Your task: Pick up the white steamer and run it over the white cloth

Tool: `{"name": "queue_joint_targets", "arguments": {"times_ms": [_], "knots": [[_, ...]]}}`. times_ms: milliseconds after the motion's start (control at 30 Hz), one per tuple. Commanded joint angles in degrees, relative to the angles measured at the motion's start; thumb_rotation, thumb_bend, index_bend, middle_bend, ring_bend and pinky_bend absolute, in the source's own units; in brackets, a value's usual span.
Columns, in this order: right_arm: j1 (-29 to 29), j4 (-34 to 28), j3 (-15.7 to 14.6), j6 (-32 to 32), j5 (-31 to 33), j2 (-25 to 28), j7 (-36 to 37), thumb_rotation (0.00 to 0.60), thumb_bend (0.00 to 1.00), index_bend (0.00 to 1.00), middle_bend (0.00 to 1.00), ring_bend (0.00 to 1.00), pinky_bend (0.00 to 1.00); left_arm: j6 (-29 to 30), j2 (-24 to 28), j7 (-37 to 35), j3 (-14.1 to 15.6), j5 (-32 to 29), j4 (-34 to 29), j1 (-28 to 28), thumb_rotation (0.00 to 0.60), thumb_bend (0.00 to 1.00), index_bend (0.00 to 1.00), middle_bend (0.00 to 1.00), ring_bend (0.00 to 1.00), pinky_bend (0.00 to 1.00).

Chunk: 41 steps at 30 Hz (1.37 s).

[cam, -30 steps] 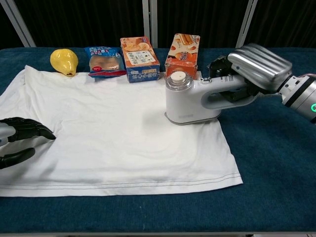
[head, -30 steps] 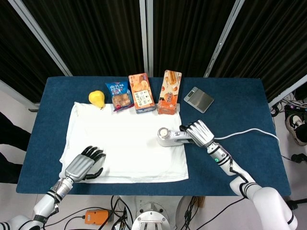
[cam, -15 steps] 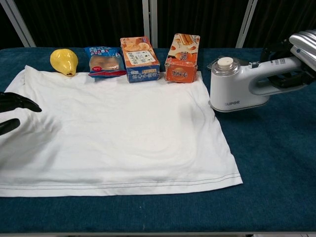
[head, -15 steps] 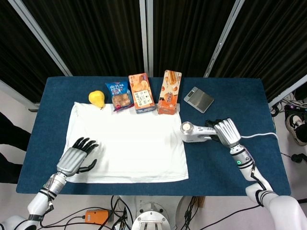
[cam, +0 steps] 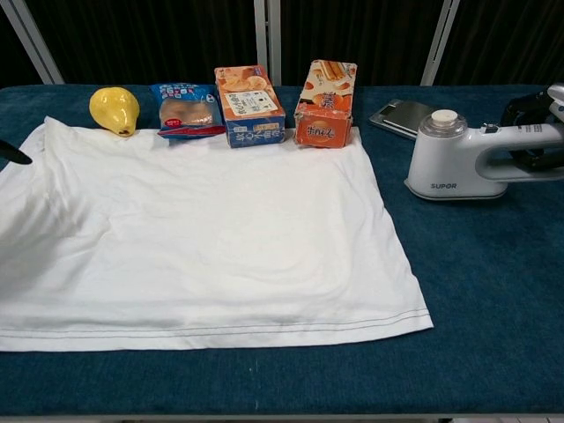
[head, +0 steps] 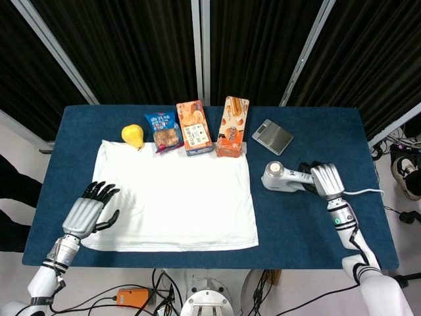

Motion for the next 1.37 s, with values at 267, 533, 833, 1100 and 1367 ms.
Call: {"name": "queue_joint_targets", "arguments": {"times_ms": [267,533,833,1100,1367], "knots": [[-0.9,-14.1,2.0,-6.0,2.9,8.2,-7.8,0.6,0.14,0.01,0.22,0.08,0.22,1.7,2.1,-0.4,-0.7,-1.7,-0.6,1.6,0.0,0.31,0.14,0.1,0.0,0.0],[-2.6,-34.6,3.0,-8.6,5.3,21.0,-14.6,0.6,0.04,0.0,0.15,0.01,0.15,3.3,3.9,-1.4,-1.4,-3.2,-0.6,3.1,0.0,0.31,0.14,0.1,0.0,0.0],[-7.4,-55.5,4.1,-4.7,7.7,35.3,-20.0,0.6,0.03,0.0,0.15,0.06,0.23,6.0,6.8,-3.5,-2.5,-5.8,-0.4,5.7,0.0,0.31,0.14,0.1,0.0,0.0],[-15.4,-68.1,3.6,3.6,8.8,45.1,-20.9,0.6,0.03,0.04,0.15,0.09,0.26,11.4,9.7,-6.8,-3.0,-7.5,0.0,10.4,0.001,0.31,0.14,0.1,0.0,0.0],[-20.5,-72.9,2.0,7.2,8.6,48.4,-21.2,0.6,0.03,0.04,0.15,0.07,0.23,16.4,10.3,-9.4,-2.3,-7.0,0.8,15.1,0.029,0.31,0.14,0.1,0.0,0.0]]}}
